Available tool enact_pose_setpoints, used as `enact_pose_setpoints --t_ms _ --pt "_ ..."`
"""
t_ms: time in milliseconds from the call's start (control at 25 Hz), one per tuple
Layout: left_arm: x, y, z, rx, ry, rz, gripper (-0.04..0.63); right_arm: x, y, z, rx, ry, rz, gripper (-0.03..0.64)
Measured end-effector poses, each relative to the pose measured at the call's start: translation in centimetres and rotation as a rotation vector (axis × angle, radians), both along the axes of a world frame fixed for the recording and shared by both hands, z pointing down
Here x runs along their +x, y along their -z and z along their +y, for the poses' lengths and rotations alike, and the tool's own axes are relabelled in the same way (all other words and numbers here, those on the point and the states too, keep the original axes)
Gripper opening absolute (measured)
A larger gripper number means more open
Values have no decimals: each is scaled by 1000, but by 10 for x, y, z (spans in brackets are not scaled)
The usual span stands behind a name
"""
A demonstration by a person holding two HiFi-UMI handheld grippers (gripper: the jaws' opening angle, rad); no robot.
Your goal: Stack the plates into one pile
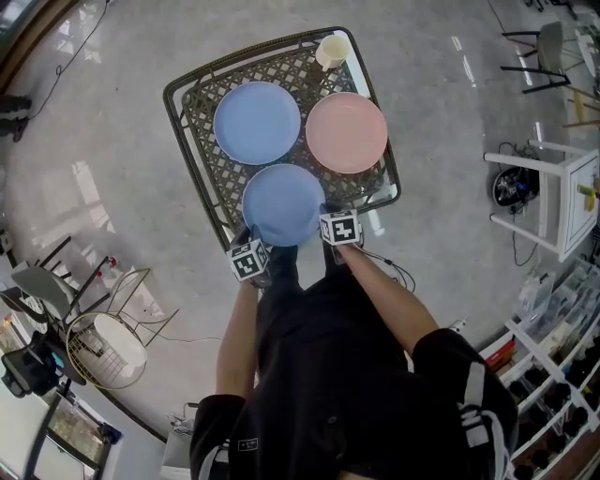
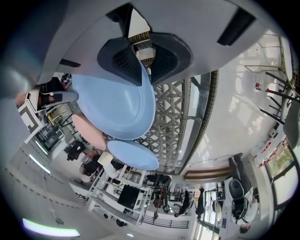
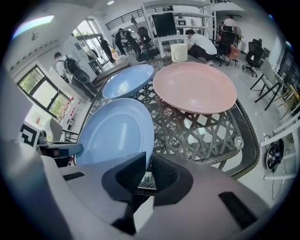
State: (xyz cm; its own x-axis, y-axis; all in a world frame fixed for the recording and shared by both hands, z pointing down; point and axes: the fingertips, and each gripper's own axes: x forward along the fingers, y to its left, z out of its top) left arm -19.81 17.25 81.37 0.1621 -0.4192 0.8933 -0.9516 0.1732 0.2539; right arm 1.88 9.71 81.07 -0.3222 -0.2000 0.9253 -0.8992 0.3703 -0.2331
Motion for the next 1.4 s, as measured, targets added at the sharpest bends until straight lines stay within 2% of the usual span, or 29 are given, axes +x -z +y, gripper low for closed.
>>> enact_pose_setpoints --t_ms 240,560,800,1080,1400 --pt "-5 22 12 19 28 -4 72 -8 19 4 9 26 -22 37" --pt "-9 71 0 117 42 -7 74 -12 56 -11 60 37 -65 35" --pt "-4 98 -29 185 37 -20 74 -7 84 -45 123 26 -90 34" --pt "21 115 -73 231 12 -28 75 19 103 -87 174 -28 -108 31" --pt "76 123 -125 251 -39 -16 80 77 111 -133 200 -96 -104 28"
